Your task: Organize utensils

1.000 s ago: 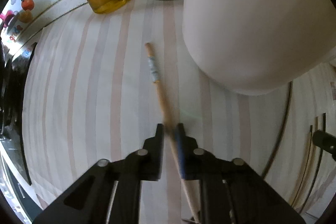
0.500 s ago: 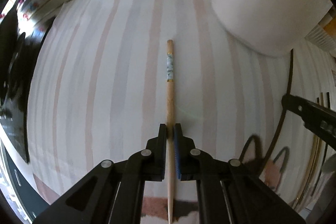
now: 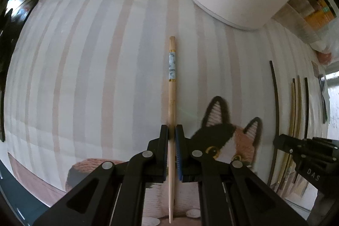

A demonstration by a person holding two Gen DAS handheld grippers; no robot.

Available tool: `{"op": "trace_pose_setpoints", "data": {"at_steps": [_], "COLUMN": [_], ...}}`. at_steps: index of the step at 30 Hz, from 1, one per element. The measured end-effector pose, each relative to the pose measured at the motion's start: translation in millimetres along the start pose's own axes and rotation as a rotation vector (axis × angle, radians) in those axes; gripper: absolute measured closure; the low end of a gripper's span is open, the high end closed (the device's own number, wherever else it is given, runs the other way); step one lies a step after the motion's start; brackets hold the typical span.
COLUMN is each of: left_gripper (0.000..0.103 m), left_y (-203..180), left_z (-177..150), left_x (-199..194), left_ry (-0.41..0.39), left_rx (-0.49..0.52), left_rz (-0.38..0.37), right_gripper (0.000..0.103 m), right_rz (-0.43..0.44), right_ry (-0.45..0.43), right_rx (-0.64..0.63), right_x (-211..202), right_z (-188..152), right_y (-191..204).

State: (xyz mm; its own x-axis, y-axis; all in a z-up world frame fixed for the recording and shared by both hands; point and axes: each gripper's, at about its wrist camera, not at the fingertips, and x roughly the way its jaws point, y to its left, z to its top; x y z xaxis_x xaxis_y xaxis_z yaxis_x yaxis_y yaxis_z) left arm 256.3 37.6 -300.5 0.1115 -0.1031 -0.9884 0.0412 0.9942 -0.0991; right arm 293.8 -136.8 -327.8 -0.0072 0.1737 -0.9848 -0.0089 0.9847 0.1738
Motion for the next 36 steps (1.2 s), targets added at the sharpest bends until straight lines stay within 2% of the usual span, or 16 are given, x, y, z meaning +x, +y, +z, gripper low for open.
{"op": "trace_pose_setpoints", "data": {"at_steps": [5,16,18,20,21,22,23,29,33,36], "left_gripper": [0.096,0.094,0.094,0.094,0.094,0.094,0.093,0.093,0.098,0.099], "left_y": [-11.8,-26.1,-34.5,-26.3,-28.3,-37.5,-39.5,-43.3,-52.9,-58.5], "left_z": [7.8,23.8,28.3,33.5,36.0,38.7,38.7,42.8,44.4,44.1], "left_x": [1.9,9.3,11.1,13.7,12.9,8.3,8.2,7.3,8.1,3.7], "left_ry": [-0.001,-0.011,-0.014,-0.014,-0.013,-0.012,-0.013,-0.017,-0.037,-0.038], "left_rx": [0.053,0.108,0.112,0.114,0.113,0.112,0.113,0.132,0.145,0.137], "left_rz": [0.010,0.059,0.063,0.064,0.065,0.065,0.066,0.081,0.098,0.070], "right_gripper": [0.097,0.096,0.096,0.096,0.096,0.096,0.096,0.096,0.097,0.098], "right_rz": [0.024,-0.043,-0.051,-0.058,-0.062,-0.064,-0.068,-0.066,-0.059,-0.052], "right_ry": [0.024,-0.022,-0.024,-0.028,-0.031,-0.033,-0.034,-0.037,-0.044,-0.067], "right_rx": [0.038,0.059,0.056,0.054,0.057,0.056,0.054,0.050,0.048,0.049], "right_x": [-0.8,0.0,2.4,2.5,9.3,10.6,2.0,1.4,5.8,6.0], "right_z": [-3.9,24.2,29.4,32.8,29.8,23.1,29.7,32.9,36.2,32.1], "right_y": [-21.6,-3.9,6.5,16.6,37.8,40.7,43.9,25.1,11.4,7.4]}}
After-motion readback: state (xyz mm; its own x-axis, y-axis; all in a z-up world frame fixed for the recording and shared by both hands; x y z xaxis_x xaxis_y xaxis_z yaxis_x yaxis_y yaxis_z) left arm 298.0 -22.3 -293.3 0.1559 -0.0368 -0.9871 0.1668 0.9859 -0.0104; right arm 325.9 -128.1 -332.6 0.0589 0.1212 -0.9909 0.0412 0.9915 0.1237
